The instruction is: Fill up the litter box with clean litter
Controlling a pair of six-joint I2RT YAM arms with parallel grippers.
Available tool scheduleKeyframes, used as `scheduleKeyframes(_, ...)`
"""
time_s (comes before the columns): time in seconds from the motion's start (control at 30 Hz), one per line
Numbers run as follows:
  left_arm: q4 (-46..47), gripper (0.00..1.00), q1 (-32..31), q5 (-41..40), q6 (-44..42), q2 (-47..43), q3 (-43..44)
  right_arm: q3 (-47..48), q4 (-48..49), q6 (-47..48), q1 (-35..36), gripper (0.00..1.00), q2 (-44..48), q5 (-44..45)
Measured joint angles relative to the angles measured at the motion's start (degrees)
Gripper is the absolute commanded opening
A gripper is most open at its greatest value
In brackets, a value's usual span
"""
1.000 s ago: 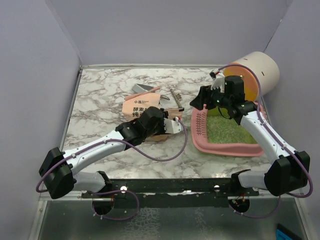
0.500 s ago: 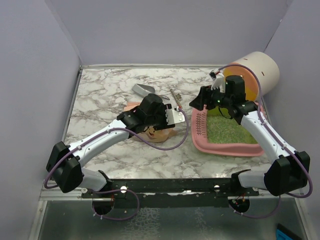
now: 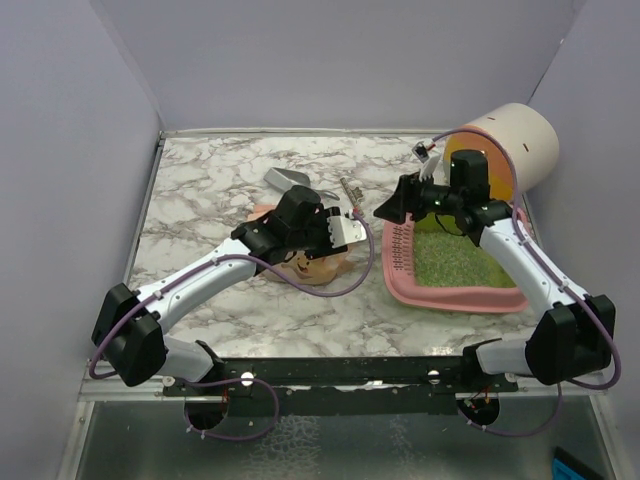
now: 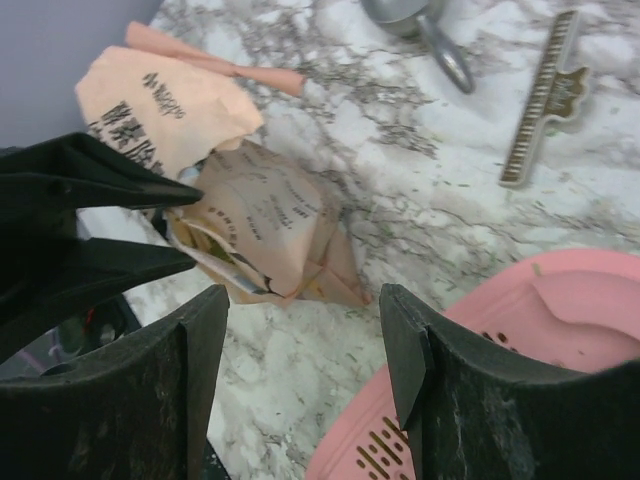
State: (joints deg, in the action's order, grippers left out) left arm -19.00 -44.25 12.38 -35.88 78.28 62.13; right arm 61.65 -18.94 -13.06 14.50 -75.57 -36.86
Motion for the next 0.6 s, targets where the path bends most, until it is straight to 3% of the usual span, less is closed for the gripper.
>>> scheduleKeyframes(0.3, 0.04, 0.48, 0.66, -0.11, 0.02, -2.23, -1.64, -7.89, 12.72, -0.9, 0.02, 0.6, -4.52, -20.09)
scheduleKeyframes(0.6, 0.26, 0.5, 0.74, -0.37, 1.31, -3.28, -1.64, -12.22, 25.94, -5.95, 0.37, 0.59, -6.4, -27.58)
